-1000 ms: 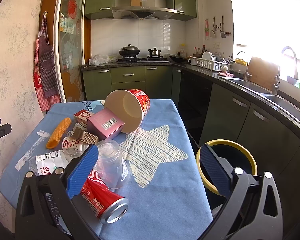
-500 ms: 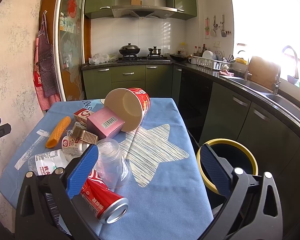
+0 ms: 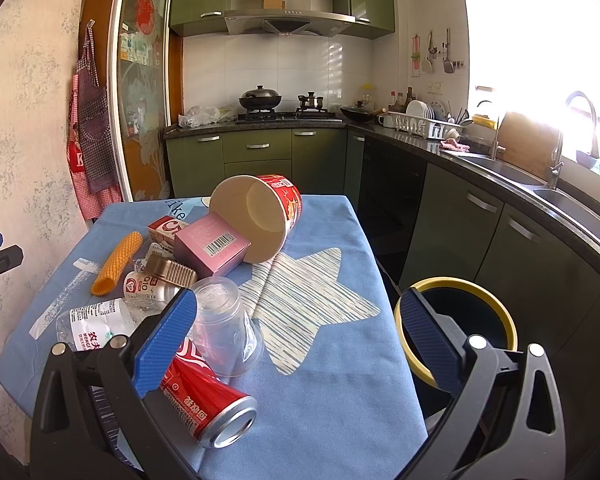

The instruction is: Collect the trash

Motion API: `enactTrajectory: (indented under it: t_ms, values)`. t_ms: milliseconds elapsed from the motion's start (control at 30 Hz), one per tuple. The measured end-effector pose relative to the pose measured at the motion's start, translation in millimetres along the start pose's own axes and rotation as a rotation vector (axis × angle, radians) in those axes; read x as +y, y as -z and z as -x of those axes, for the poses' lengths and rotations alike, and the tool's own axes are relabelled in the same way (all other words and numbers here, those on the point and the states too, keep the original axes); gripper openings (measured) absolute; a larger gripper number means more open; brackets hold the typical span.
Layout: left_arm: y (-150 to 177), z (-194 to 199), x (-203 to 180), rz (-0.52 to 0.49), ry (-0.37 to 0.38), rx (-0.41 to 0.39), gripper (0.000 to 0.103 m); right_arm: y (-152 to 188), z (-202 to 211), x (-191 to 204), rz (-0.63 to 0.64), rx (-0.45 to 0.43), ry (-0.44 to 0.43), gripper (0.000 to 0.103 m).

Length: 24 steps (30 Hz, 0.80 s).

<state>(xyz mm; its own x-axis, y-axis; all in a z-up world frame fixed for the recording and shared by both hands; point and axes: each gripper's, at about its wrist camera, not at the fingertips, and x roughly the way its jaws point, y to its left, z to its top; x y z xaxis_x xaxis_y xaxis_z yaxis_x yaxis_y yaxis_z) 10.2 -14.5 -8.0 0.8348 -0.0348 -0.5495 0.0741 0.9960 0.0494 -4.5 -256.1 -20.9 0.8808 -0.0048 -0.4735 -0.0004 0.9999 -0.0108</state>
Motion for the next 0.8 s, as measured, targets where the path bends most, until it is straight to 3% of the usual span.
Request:
enactTrajectory:
  t_ms: [400, 633, 800]
  values:
    - [-1.7, -2.6, -0.4, 0.001, 0.005, 0.006, 0.099, -4.5, -0.3, -0.2, 0.006, -0.006, 0.005, 0.097]
    - [-17.3, -27.0, 10.1, 0.008, -0.018, 0.010, 0.099, -37.0, -9.5, -6.8, 0.025, -0.041, -0.015, 0.097]
    - [-38.1, -65.9, 28.0, 0.041, -0.035, 0.018, 0.099, -67.5, -50.9, -15.7, 0.016, -0.023, -0.076, 0.095]
